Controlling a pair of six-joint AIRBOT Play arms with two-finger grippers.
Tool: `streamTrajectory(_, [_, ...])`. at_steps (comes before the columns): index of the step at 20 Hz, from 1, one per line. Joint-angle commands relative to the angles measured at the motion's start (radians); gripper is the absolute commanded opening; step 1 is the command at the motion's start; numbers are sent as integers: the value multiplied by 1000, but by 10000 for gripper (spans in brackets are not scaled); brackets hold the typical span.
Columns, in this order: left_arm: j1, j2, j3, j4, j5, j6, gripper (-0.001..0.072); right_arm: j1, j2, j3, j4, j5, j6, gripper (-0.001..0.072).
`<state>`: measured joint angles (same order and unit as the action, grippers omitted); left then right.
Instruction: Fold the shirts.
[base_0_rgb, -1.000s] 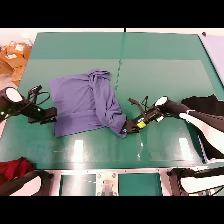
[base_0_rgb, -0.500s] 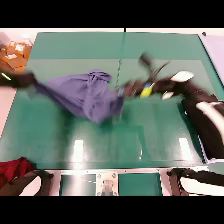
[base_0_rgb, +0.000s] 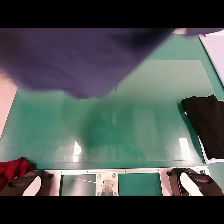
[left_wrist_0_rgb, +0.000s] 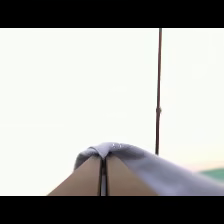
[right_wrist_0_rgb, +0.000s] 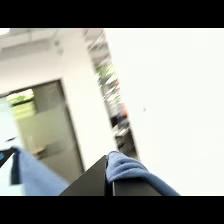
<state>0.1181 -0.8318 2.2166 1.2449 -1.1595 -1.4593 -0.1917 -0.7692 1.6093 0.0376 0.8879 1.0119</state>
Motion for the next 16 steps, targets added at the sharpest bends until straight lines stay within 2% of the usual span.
streamTrajectory(1, [0,4,21,-57,10,3,20,-47,142,26,-114,-155,10,16])
streamTrajectory(6, [0,3,-26,-59,24,29,20,-47,141,-18,-206,-154,10,17])
streamTrajectory(8, [0,1,-156,-64,23,51,20,-45,104,-96,-242,-145,9,16])
streamTrajectory(10, [0,-27,-368,-134,24,62,20,-41,25,-204,-261,-129,8,16])
streamTrajectory(13, [0,-161,-727,-389,113,226,21,4,-193,-351,-267,-138,-65,17])
streamTrajectory(15, [-3,-294,-903,-457,263,318,20,47,-407,-369,-260,-163,-75,17])
streamTrajectory(16, [-3,-377,-949,-460,341,337,20,65,-517,-358,-253,-182,-75,17])
